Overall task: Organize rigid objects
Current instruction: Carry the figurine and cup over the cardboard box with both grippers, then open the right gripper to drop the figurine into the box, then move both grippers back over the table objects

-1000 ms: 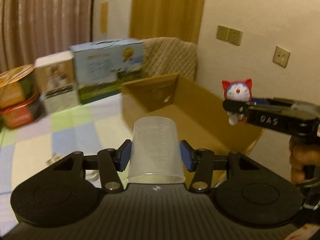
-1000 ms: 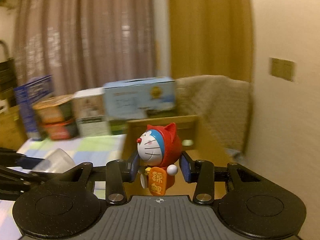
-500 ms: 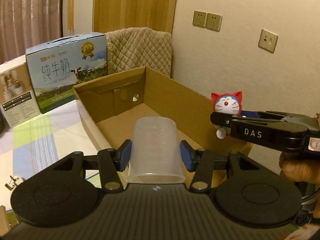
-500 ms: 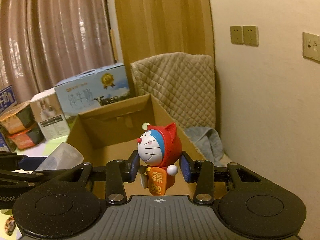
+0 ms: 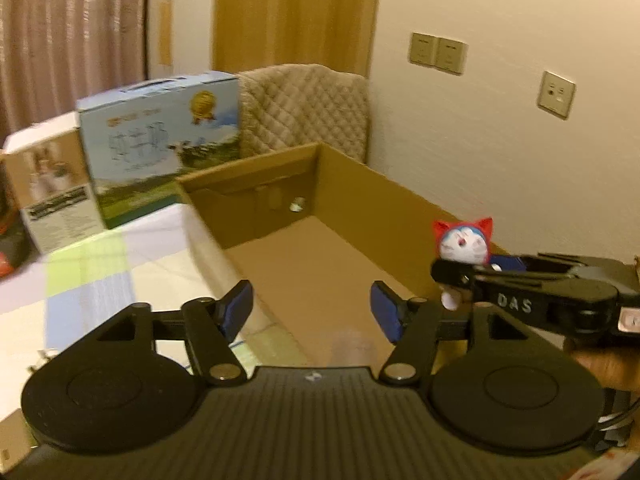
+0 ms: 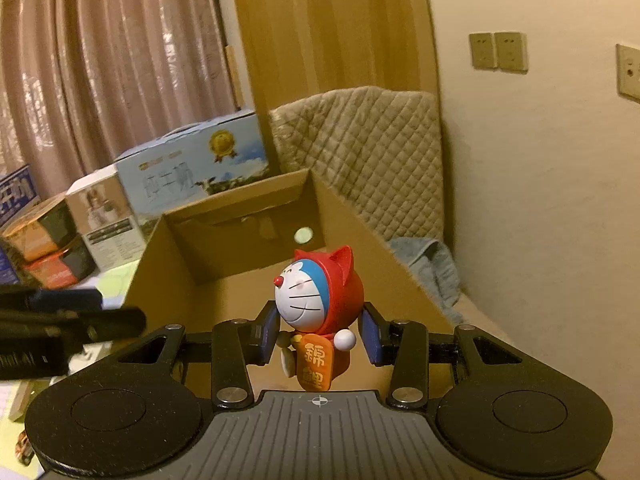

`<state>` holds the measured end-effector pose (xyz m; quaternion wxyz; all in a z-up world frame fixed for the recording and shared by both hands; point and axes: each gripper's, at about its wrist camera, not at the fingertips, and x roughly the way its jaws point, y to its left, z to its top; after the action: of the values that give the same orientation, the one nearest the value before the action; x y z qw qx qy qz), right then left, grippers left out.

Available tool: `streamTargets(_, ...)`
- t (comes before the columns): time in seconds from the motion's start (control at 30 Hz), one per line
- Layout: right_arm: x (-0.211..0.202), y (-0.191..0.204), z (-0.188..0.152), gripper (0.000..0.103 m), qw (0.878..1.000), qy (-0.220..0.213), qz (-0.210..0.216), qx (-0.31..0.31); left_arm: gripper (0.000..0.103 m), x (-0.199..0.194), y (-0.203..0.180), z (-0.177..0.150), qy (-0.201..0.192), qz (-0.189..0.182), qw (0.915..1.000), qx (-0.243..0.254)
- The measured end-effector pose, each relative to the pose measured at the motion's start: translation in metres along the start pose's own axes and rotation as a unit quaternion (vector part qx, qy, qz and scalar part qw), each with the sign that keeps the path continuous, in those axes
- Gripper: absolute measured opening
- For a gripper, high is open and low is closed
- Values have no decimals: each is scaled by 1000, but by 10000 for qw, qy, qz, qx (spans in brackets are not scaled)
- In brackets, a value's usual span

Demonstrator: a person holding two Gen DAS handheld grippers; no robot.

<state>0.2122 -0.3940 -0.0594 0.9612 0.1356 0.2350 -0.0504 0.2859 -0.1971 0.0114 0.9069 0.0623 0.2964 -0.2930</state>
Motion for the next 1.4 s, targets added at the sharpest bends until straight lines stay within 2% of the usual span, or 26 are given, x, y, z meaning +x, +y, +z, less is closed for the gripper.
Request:
streamTargets(0.17,2,4,-3,40,9999,95,68,-23,66,-5,7,0,-1,104,9999,-85)
streamTargets(0.6,11,12,-9,40,9993,306,104,-167,66,-3,7,-2,29,58,9999,-125)
streamTargets(0.7,11,11,-10,40,9995,274,96,-154,66,-4,7,-2,31,60,9999,-134)
streamTargets(0.9,7,10,-8,49,9998,45,171,-73,67,-5,10,-2,11,95,9998,-197)
streamTargets(1.4,0,12,-8,49,9997,-144,220,-17,67,-13,17,-2,-67,159,9995,-263)
